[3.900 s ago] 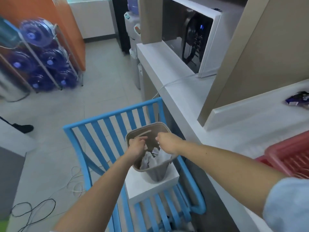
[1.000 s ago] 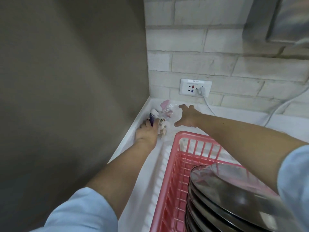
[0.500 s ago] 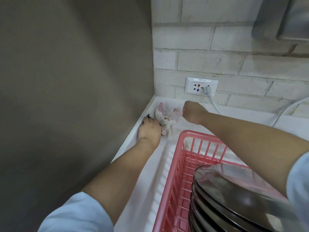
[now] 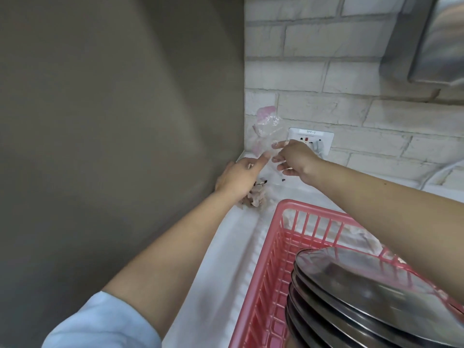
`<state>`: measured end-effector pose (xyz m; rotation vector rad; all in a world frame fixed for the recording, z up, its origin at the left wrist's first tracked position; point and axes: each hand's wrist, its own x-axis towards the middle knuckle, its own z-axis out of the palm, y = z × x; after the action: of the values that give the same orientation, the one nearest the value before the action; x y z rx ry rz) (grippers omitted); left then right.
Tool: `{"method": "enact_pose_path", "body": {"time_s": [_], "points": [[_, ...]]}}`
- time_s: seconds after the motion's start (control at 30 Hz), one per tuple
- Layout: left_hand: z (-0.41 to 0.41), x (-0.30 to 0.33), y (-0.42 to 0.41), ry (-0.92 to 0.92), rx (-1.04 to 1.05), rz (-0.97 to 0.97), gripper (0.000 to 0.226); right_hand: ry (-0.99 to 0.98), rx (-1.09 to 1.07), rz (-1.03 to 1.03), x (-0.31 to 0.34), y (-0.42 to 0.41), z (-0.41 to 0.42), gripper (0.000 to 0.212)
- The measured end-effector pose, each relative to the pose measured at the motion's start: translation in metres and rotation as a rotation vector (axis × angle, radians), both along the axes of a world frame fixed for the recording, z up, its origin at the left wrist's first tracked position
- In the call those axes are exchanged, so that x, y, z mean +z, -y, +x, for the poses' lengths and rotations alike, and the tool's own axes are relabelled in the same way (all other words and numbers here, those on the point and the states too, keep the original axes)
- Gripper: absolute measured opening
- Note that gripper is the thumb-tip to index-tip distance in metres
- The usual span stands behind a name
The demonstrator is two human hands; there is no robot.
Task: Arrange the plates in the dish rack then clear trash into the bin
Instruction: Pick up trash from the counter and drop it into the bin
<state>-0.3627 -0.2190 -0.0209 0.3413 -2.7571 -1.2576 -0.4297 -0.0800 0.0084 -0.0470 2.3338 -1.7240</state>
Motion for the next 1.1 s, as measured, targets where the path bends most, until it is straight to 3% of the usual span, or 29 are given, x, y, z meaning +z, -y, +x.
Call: {"method": "enact_pose_path", "body": {"time_s": [0.1,0.23,0.37,0.43,0.5,0.57,0.6,0.73,0.83,0.97,1.1], "points": [[0.013,0.01,-0.001,0.006,-0.023,0.121,0.091,-0.014,0.078,0.014,0.005,0.005,0.016,0.023],[0.028,0.016,0.002,-0.017,-0.047,0.305,0.046,-0.032,0.161,0.046,0.005,0.007,0.032,0.023],[0.045,0.013,0.009,-0.052,0.023,0.334,0.038,-0.115,0.185,0.114,0.009,0.01,0.05,0.029],[0.052,0.013,0.013,-0.038,0.073,0.287,0.036,-0.408,0.095,0.257,0.007,0.012,0.062,0.051],[0.062,0.018,0.013,0.005,0.073,0.229,0.043,-0.929,0.069,0.383,0.011,0.01,0.079,0.057],[0.068,0.021,0.015,0.031,0.057,0.185,0.05,-1.295,0.224,0.523,0.019,0.005,0.089,0.053],[0.073,0.022,0.016,0.026,0.063,0.176,0.052,-1.356,0.334,0.585,0.021,0.005,0.093,0.054],[0.1,0.029,0.021,-0.038,0.086,0.274,0.03,-1.142,0.592,0.752,0.021,0.013,0.1,0.094],[0.127,0.026,0.031,-0.091,0.126,0.433,0.007,-0.796,0.696,0.6,0.025,0.02,0.112,0.106],[0.164,0.018,0.04,-0.107,0.094,0.468,0.009,-0.566,0.782,0.506,0.027,0.03,0.133,0.077],[0.211,0.016,0.037,-0.167,0.086,0.424,0.025,-0.39,0.904,0.488,0.023,0.043,0.162,0.041]]}}
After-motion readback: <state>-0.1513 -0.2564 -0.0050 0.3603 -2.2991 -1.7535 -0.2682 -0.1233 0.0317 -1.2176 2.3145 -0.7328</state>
